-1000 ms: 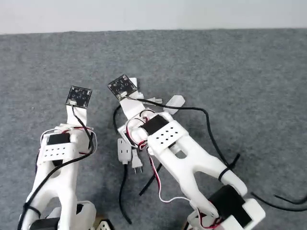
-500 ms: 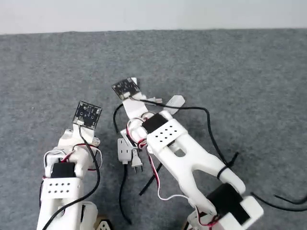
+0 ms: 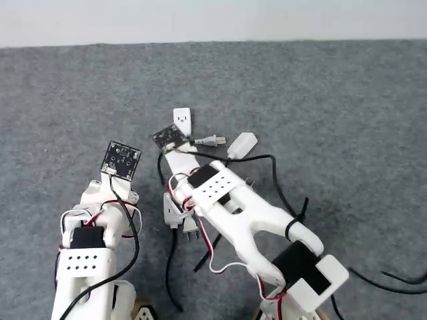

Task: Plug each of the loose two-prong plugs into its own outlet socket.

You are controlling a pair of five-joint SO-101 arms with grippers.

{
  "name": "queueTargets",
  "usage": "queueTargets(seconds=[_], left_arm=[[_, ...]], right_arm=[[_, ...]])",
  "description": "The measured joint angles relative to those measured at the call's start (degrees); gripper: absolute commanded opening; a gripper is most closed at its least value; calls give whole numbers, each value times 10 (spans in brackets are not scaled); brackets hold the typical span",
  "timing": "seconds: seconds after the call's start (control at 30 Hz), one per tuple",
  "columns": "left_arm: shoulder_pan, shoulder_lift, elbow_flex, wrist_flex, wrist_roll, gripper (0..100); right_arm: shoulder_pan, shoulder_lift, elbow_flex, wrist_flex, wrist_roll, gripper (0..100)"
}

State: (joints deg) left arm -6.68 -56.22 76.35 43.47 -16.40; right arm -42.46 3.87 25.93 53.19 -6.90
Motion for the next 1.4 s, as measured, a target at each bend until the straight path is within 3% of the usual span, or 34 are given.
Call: queueTargets(seconds=[1.4], left_arm=[[0, 0, 0, 0, 0, 15]], right_arm=[[-43, 64, -14, 39, -51, 91]])
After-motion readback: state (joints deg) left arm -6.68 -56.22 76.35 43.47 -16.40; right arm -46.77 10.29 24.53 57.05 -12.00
